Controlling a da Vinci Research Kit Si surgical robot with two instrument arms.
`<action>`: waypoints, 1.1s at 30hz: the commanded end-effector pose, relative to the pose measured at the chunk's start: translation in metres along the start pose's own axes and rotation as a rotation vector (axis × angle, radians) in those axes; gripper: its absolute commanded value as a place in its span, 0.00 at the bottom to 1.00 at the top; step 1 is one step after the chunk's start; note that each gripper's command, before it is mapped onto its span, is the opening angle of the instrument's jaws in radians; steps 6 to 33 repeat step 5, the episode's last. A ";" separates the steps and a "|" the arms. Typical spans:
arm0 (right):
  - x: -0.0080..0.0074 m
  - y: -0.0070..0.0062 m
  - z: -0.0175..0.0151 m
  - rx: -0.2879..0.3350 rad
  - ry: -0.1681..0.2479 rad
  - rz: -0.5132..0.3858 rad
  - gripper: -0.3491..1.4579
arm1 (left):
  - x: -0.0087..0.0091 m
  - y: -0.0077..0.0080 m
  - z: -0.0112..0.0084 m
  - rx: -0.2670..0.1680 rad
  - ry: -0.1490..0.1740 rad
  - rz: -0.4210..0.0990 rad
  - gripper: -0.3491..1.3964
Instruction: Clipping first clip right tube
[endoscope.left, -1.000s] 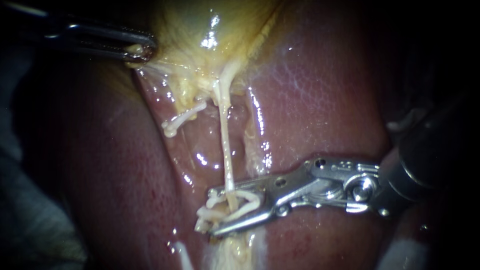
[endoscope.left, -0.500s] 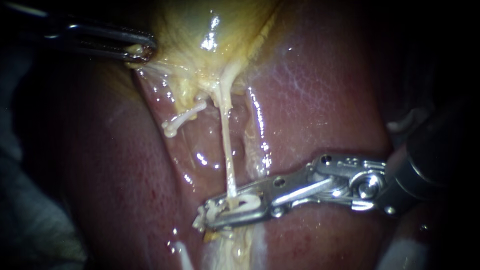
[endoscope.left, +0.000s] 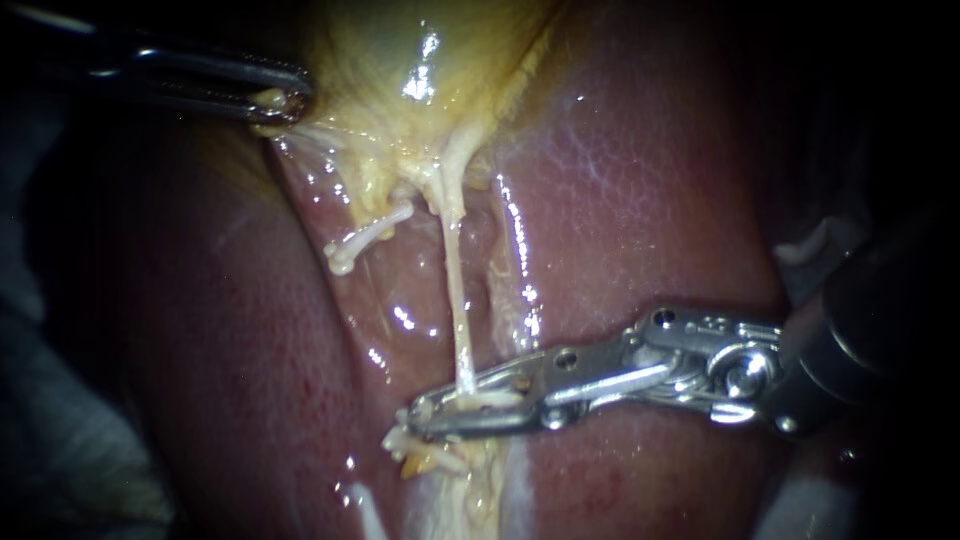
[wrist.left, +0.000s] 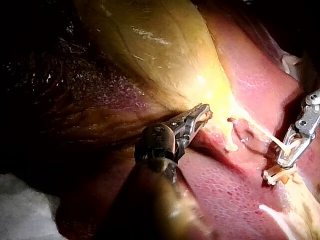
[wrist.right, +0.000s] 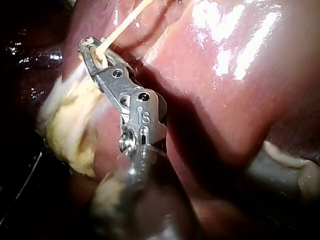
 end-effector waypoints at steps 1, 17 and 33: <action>0.0000 0.0000 0.0000 0.001 -0.001 -0.001 0.00 | 0.0000 0.0000 0.0000 0.000 0.000 0.000 0.00; -0.0001 0.0001 0.0000 0.001 -0.001 -0.001 0.00 | 0.0000 0.0000 0.0001 -0.002 -0.001 -0.001 0.00; -0.0001 0.0001 0.0000 0.001 -0.001 -0.001 0.00 | 0.0000 0.0000 0.0001 -0.002 -0.001 -0.001 0.00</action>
